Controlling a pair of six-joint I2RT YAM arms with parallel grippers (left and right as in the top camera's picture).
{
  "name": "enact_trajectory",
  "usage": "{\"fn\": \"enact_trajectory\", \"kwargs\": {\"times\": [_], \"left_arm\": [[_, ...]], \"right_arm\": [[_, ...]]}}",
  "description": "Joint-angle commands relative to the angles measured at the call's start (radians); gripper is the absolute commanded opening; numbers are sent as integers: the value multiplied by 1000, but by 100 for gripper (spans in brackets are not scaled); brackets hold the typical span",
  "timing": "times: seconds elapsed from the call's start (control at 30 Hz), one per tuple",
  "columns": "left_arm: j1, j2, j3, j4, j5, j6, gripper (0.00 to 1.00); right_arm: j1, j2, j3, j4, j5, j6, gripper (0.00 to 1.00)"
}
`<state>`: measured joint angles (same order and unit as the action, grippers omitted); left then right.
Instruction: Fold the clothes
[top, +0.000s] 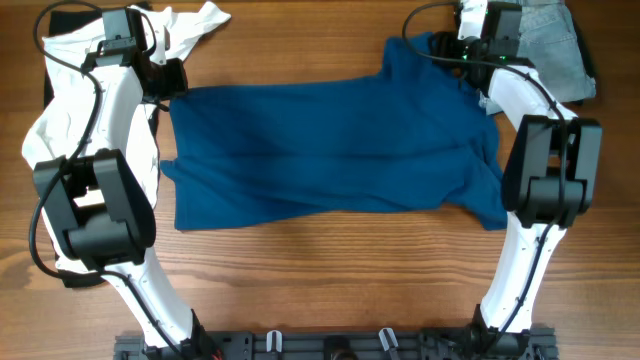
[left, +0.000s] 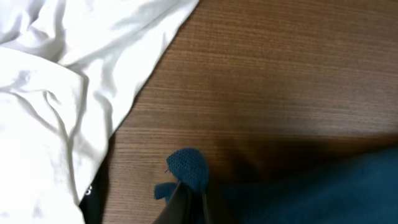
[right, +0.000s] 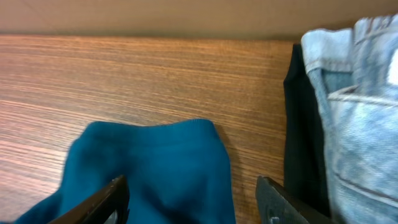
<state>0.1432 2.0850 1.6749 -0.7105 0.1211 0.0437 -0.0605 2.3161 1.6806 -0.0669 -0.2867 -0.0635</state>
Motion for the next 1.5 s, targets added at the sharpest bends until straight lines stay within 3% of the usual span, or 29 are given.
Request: {"fn": "enact_trajectory", "kwargs": {"times": [0.0,0.2,0.3,0.37,0.4,0.43,0.53,0.77,1.1,1.47], "left_arm": [[3,-9,-1,-1,-37,2,4],[3,-9,-1,-2,-36,1,4],[3,-9,-1,-2,-36,1,4],[3,-9,-1,-1,-36,1,4],[3,-9,-1,-1,-36,1,4],[3,-9,-1,-1,-36,1,4],[3,-9,-1,2,-37,2,4],[4,-11,-1,33,-89,1,4],[6,-133,1,33,-89,1,4],[10,-250,-4,-318,-93,2,4]], "right_arm": [[12,62,11,37,-6,41,65],[24,114,11,68,-10,41,63],[26,135,11,69,-15,48,57],[27,141,11,70,-14,47,47],[28,141,11,71,-13,47,37],[29,141,11,74,-13,47,12],[29,141,11,69,-13,48,5],[27,88,131,-137,-22,18,4],[23,-148,240,-472,-21,-42,4],[1,-335,240,-1099,-21,-42,4]]}}
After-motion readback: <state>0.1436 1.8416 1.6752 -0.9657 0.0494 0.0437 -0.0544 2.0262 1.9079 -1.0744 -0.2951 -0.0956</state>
